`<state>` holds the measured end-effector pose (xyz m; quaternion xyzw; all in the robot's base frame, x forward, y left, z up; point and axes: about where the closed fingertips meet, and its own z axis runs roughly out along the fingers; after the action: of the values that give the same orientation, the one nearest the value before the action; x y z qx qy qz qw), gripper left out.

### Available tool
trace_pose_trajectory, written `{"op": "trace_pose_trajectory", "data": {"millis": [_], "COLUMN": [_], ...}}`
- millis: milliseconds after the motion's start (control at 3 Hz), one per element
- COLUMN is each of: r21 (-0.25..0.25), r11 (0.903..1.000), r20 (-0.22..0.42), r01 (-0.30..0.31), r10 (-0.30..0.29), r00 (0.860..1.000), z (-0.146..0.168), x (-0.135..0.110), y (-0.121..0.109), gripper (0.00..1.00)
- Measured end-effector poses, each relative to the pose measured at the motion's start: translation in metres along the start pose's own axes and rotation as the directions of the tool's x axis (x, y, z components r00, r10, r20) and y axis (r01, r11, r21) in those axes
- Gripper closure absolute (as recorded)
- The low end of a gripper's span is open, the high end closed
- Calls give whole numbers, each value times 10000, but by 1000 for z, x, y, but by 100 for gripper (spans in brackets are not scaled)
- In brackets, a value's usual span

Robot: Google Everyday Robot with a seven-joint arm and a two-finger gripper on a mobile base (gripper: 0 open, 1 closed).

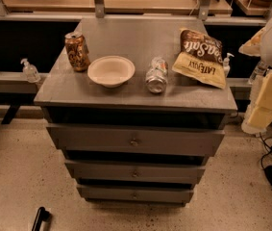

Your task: Open middle drawer

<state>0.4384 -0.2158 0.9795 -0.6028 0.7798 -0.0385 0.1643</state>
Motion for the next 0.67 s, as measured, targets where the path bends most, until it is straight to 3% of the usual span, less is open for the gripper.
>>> {"op": "trace_pose_trajectory", "data": {"millis": [333,667], "r21": [2,-1479], "r11": [10000,9878], "r20": [1,404], "r01": [0,485], "r10": [0,-430], "r00": [10000,9983], "z": [0,44], "x": [0,1], "y": [0,15], "gripper": [0,0]}}
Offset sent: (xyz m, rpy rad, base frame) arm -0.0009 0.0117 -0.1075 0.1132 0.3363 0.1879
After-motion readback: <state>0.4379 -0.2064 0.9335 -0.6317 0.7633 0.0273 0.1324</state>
